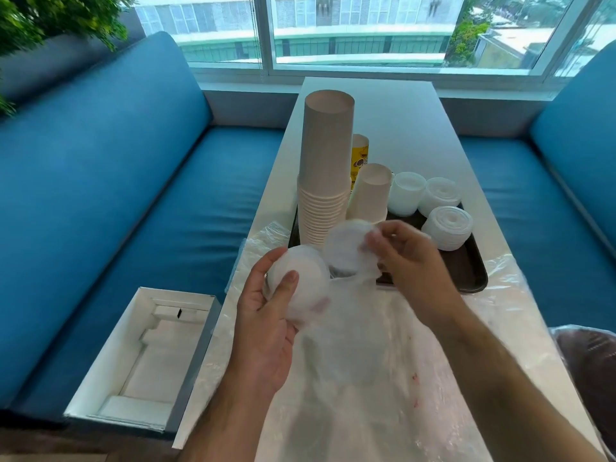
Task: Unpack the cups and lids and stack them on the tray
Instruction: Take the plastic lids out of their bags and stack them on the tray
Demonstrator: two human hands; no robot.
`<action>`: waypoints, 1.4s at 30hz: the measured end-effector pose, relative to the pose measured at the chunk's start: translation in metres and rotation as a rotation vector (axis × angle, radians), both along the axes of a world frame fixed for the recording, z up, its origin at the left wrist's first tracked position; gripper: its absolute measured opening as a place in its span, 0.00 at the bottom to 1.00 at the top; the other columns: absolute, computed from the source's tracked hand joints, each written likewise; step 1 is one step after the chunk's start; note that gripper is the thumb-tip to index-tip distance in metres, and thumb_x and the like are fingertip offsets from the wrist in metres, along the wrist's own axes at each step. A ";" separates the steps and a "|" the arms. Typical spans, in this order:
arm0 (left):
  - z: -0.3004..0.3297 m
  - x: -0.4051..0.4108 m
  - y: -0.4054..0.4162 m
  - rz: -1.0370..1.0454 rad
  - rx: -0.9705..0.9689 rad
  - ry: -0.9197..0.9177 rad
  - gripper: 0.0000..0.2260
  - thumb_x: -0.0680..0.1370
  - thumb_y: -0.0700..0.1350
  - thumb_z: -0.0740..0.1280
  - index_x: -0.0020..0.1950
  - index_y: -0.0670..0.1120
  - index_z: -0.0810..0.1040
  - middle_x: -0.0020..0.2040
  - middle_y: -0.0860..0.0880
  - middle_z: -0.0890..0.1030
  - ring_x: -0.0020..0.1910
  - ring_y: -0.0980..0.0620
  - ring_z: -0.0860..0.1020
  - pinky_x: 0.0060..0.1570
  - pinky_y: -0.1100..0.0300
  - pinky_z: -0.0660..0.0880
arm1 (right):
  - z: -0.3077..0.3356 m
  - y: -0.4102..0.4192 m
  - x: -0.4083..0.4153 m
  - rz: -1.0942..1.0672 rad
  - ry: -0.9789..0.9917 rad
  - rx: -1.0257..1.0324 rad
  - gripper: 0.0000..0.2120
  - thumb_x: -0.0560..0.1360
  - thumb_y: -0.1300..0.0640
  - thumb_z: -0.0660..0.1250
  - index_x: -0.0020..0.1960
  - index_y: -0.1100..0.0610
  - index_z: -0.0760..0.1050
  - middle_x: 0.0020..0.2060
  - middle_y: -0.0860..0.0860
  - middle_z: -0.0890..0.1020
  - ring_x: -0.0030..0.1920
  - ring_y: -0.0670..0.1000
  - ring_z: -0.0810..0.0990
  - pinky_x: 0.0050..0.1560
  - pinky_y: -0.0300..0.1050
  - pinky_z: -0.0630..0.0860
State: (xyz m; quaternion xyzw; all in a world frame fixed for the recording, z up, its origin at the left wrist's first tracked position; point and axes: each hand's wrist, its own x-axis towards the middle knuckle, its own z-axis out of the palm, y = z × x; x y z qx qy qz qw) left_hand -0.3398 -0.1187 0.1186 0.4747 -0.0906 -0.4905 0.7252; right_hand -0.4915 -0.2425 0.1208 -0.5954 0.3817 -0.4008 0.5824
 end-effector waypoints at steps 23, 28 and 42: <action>0.001 0.001 0.002 -0.049 0.029 -0.081 0.16 0.76 0.41 0.70 0.59 0.58 0.83 0.66 0.51 0.77 0.65 0.40 0.77 0.54 0.40 0.81 | -0.090 -0.093 -0.060 -0.027 1.099 -0.544 0.23 0.76 0.53 0.73 0.70 0.59 0.76 0.69 0.53 0.77 0.68 0.57 0.77 0.67 0.52 0.72; 0.002 0.001 0.002 -0.053 0.020 -0.101 0.17 0.72 0.43 0.71 0.58 0.59 0.83 0.66 0.50 0.77 0.65 0.40 0.77 0.51 0.42 0.82 | -0.091 -0.093 -0.062 -0.065 1.141 -0.582 0.20 0.74 0.57 0.74 0.66 0.57 0.80 0.65 0.52 0.81 0.64 0.56 0.80 0.63 0.52 0.75; 0.000 -0.006 0.003 -0.030 -0.026 -0.457 0.23 0.74 0.49 0.72 0.66 0.66 0.75 0.70 0.56 0.72 0.67 0.45 0.75 0.55 0.40 0.81 | 0.011 -0.015 -0.010 -0.154 0.429 -0.804 0.12 0.76 0.59 0.74 0.60 0.56 0.82 0.53 0.47 0.83 0.51 0.44 0.80 0.56 0.33 0.74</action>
